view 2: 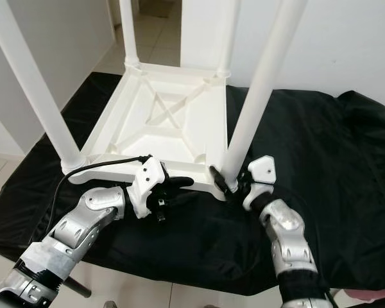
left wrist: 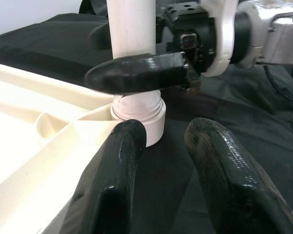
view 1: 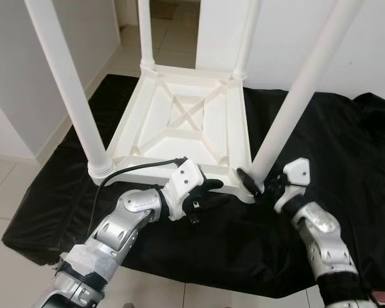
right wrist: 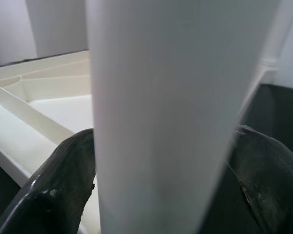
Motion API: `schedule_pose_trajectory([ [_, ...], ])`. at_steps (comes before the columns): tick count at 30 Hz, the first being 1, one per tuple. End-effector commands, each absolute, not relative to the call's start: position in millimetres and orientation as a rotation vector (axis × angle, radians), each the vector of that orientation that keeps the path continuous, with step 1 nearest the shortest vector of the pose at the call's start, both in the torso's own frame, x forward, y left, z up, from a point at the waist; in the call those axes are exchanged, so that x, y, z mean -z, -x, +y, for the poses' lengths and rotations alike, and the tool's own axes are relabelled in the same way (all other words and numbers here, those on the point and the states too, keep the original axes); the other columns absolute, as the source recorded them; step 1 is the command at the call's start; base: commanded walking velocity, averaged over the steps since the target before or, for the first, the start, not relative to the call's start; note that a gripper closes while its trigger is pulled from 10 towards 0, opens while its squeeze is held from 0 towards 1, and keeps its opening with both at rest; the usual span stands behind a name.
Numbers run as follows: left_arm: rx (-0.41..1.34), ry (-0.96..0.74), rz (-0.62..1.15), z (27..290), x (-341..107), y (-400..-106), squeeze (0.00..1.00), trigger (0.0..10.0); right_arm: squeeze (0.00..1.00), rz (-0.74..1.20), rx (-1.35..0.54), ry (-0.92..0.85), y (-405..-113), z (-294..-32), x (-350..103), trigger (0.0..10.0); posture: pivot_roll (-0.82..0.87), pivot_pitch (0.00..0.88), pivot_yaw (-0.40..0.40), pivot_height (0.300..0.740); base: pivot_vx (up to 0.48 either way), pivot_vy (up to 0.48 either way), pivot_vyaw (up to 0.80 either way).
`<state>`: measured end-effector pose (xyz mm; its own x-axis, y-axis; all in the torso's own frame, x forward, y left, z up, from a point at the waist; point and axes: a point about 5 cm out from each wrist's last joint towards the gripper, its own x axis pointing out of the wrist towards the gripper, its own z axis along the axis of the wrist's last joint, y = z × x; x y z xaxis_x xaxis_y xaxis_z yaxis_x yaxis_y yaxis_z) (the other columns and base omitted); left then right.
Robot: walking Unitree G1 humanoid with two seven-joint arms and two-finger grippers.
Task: Building children table
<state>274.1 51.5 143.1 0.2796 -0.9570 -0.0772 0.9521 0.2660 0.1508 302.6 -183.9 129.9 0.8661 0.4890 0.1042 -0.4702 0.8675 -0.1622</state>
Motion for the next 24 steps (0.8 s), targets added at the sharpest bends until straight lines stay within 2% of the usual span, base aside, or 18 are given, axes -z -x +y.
schedule_pose_trajectory([
  [1, 1.356, -0.196, -0.028, 51, -142, -271, 0.00, 10.0, 0.00, -0.117, -0.528, 0.137, -308, -181, -122, 2.2, -0.07, 0.000, -0.012, 0.740, 0.000, 0.000, 0.00],
  [2, 1.356, -0.196, -0.028, 51, -142, -271, 0.00, 10.0, 0.00, -0.117, -0.528, 0.137, -308, -181, -122, 2.2, -0.07, 0.000, -0.012, 0.740, 0.000, 0.000, 0.00],
  [3, 1.357, -0.197, -0.028, 51, -143, -271, 0.00, 10.0, 0.00, -0.110, -0.536, 0.140, -310, -179, -121, 0.0, -0.07, 0.000, -0.014, 0.740, 0.000, 0.000, 0.00],
  [14, 1.330, -0.192, -0.027, 55, -143, -272, 0.00, 10.0, 0.00, -0.087, -0.517, 0.114, -302, -182, -111, 0.0, -0.06, 0.000, -0.025, 0.740, 0.000, 0.000, 0.00],
  [16, 1.328, -0.191, -0.028, 55, -143, -272, 0.00, 10.0, 0.00, -0.095, -0.485, 0.091, -301, -183, -111, 0.0, -0.06, 0.000, -0.026, 0.740, 0.000, 0.000, 0.00],
  [17, 1.327, -0.189, -0.028, 54, -144, -273, 0.00, 10.0, 0.00, -0.106, -0.370, 0.074, -301, -186, -110, 0.0, -0.07, 0.000, -0.017, 0.740, 0.000, 0.000, 0.00],
  [19, 1.327, -0.189, -0.028, 54, -144, -273, 0.00, 10.0, 0.00, -0.106, -0.370, 0.074, -301, -186, -110, 0.0, -0.07, 0.000, -0.017, 0.740, 0.000, 0.000, 0.00],
  [21, 1.332, -0.188, -0.028, 54, -144, -273, 0.00, 10.0, 0.00, -0.107, -0.261, 0.046, -299, -186, -111, 0.0, -0.07, 0.000, -0.016, 0.740, 0.000, 0.000, 0.00],
  [24, 1.332, -0.189, -0.028, 54, -144, -274, 0.00, 10.0, 0.00, -0.101, -0.200, 0.012, -298, -186, -111, 0.0, -0.08, 0.000, -0.014, 0.740, 0.000, 0.000, 0.00],
])
